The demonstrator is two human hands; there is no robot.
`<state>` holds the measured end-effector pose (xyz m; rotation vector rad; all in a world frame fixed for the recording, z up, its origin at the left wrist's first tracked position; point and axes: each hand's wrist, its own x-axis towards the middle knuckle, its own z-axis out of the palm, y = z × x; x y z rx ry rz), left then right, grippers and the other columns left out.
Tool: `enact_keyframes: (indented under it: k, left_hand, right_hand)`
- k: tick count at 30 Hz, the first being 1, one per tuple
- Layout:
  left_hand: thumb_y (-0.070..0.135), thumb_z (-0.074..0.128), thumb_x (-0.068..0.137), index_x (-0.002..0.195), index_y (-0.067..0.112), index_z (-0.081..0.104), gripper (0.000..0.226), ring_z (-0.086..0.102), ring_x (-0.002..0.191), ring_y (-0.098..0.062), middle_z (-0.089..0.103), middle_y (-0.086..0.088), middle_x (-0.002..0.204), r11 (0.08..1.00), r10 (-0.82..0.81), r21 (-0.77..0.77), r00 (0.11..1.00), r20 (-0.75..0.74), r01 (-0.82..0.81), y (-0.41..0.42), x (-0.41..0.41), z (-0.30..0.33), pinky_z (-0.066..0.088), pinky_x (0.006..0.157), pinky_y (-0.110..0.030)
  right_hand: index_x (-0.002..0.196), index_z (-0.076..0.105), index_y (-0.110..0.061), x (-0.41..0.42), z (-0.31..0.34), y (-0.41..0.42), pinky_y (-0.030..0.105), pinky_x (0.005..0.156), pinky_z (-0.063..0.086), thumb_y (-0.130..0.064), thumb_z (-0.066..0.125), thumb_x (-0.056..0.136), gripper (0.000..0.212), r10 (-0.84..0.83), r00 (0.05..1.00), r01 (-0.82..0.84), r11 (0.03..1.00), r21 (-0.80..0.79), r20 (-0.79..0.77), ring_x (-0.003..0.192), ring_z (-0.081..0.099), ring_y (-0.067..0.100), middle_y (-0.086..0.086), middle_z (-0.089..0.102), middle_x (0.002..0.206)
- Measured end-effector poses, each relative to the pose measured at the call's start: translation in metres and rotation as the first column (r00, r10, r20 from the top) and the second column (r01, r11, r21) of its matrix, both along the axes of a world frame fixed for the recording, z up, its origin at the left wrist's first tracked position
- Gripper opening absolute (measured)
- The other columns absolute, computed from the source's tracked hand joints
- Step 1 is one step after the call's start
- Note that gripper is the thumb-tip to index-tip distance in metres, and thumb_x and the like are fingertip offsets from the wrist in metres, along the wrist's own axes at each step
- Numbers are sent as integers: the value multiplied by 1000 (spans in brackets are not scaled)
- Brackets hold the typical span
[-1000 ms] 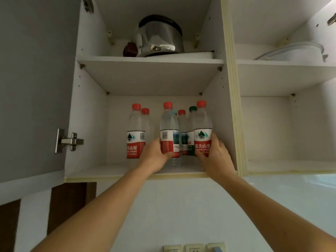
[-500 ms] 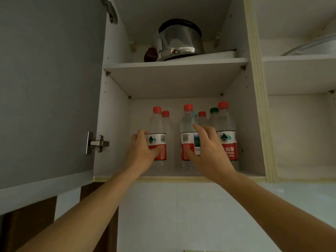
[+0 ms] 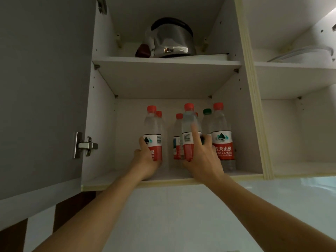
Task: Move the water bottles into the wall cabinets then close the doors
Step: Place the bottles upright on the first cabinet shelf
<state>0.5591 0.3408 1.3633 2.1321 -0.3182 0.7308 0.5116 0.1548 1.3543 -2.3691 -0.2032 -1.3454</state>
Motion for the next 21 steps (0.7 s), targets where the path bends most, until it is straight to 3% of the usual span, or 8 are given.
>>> enact_keyframes:
  k: [3, 5, 8, 10, 15, 21]
  left_hand:
    - [26, 74, 91, 159, 26, -11, 109, 60, 108, -28, 49, -15, 135, 1000, -1, -5, 1000, 0, 1, 0, -1, -3, 53, 88, -39]
    - [26, 72, 92, 159, 25, -9, 106, 60, 108, -28, 49, -16, 135, 1000, -1, 3, 1000, 8, 1, 0, -2, -4, 53, 88, -39]
    - [26, 70, 94, 159, 24, -6, 100, 59, 105, -26, 46, -17, 137, 1000, -1, 11, 1000, 16, 0, 0, -5, -5, 53, 88, -39]
    - [27, 69, 95, 159, 25, -10, 102, 56, 102, -24, 42, -16, 138, 999, 22, 28, 1000, 11, -22, -2, -7, -5, 52, 88, -37]
    - [29, 67, 96, 158, 26, -18, 105, 57, 113, -29, 37, -16, 140, 995, 85, 54, 996, 4, -86, -7, -12, -6, 53, 99, -45]
    - [32, 66, 97, 157, 27, -21, 106, 58, 113, -32, 37, -17, 140, 990, 121, 74, 992, 22, -122, -6, -18, -8, 54, 98, -49]
  right_hand:
    - [152, -19, -44, -1, -5, -10, 59, 112, 36, -43, 79, 83, 119, -188, 982, 189, 982, -22, 31, 140, 30, 44, 20, 22, 154]
    - [155, -12, -38, -3, -7, -17, 58, 113, 30, -50, 75, 83, 114, -270, 958, 275, 960, -46, 92, 138, 26, 43, 19, 22, 152]
    - [157, -3, -34, -3, -6, -27, 59, 116, 24, -58, 73, 79, 112, -312, 937, 331, 937, -112, 159, 141, 15, 43, 16, 10, 156]
    - [157, -6, -34, -1, -4, -31, 61, 119, 16, -61, 71, 81, 112, -287, 948, 306, 940, -152, 136, 148, 3, 43, 13, -1, 160]
    - [155, -16, -40, 3, -6, -29, 67, 120, 3, -48, 71, 90, 109, -240, 970, 243, 966, -84, 43, 152, -14, 44, 12, -12, 165]
    - [157, -15, -42, 0, -6, -29, 67, 121, 1, -27, 69, 94, 107, -191, 981, 193, 978, 75, -28, 153, -16, 43, 13, -12, 165]
